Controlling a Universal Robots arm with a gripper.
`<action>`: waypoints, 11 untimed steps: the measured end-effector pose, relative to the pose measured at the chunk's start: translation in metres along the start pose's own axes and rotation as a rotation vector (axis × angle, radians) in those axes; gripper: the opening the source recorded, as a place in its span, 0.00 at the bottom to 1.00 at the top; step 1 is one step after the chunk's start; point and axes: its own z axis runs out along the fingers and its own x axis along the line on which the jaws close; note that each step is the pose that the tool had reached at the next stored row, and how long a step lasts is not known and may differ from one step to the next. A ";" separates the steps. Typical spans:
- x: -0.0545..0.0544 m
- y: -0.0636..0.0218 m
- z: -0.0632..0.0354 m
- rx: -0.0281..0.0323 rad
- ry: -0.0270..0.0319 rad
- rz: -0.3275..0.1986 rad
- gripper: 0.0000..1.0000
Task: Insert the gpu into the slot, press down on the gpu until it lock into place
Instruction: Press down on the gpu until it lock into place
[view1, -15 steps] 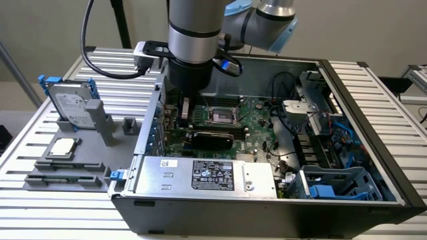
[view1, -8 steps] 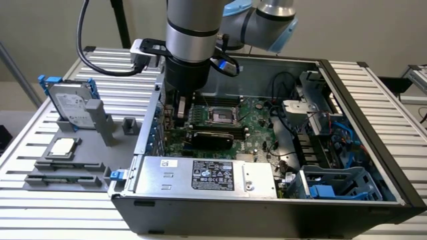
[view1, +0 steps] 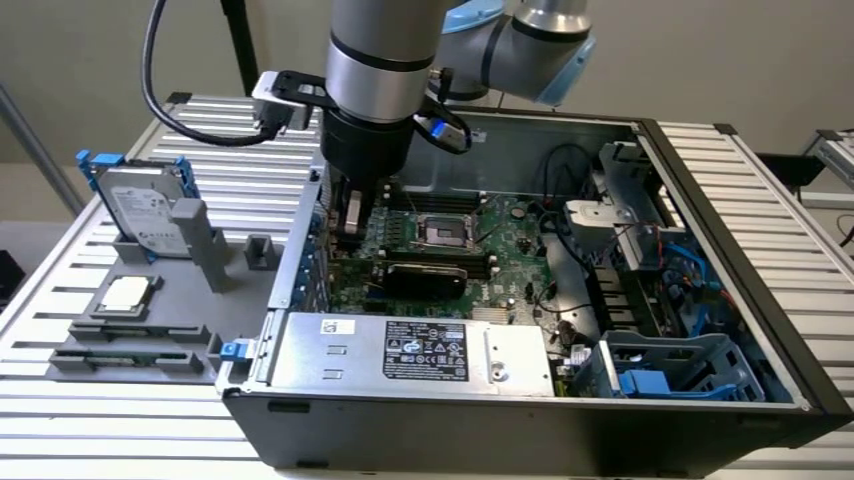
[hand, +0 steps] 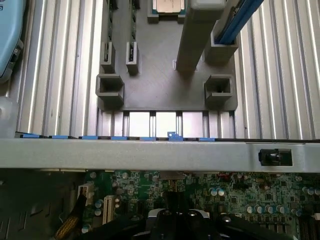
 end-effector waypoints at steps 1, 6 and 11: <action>0.000 0.0003 -0.0001 -0.0050 0.0002 0.000 0.11; 0.000 0.0009 -0.0027 -0.0299 0.0027 0.001 0.11; 0.000 0.0011 -0.0044 -0.0384 0.0167 0.003 0.11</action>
